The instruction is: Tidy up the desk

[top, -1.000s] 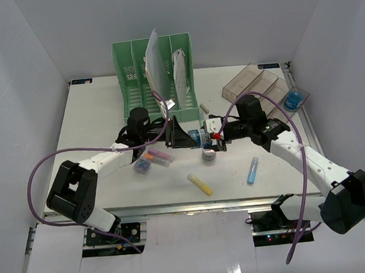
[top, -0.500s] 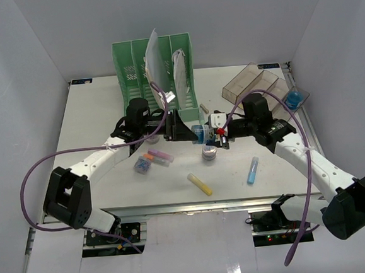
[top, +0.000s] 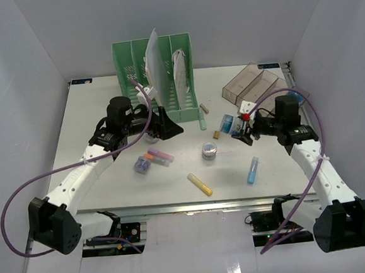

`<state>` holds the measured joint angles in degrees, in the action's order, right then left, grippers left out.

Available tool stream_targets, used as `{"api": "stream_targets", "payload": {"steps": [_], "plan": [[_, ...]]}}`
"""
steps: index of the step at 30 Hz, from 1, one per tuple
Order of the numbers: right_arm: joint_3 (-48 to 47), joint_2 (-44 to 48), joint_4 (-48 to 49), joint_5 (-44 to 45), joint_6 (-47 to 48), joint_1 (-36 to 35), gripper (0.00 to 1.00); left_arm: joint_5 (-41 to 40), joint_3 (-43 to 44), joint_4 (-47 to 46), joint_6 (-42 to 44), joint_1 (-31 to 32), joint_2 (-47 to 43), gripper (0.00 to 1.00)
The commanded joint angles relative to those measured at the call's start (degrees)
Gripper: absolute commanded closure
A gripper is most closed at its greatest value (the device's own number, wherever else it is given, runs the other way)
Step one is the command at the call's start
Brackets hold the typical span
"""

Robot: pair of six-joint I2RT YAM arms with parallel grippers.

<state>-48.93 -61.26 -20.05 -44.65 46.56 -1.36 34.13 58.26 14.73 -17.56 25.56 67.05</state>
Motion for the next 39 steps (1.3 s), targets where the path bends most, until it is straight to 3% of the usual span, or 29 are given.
{"api": "stream_targets", "payload": {"steps": [1,5,11,23,39], "plan": [[-1.2,-3.8,2.0,-4.0,-3.3,14.6,0.79,-13.1,-7.5,6.1,9.7,-0.2,-10.0,0.06],[-3.2,-10.0,5.1,-4.3,-6.9,22.9,0.79,-16.8,-14.9,3.7,10.0,-0.2,-17.6,0.04],[-8.9,-20.3,11.5,-0.8,-11.3,25.8,0.78,-19.0,-20.1,1.7,9.3,-0.2,-24.0,0.02],[-19.8,-36.1,18.1,2.1,-16.2,27.3,0.76,-20.6,-20.1,1.8,9.4,-0.2,-24.1,0.02],[-22.3,-44.0,18.0,3.8,-6.6,28.5,0.71,-21.2,-20.2,1.8,9.7,-0.2,-21.1,0.02]]}}
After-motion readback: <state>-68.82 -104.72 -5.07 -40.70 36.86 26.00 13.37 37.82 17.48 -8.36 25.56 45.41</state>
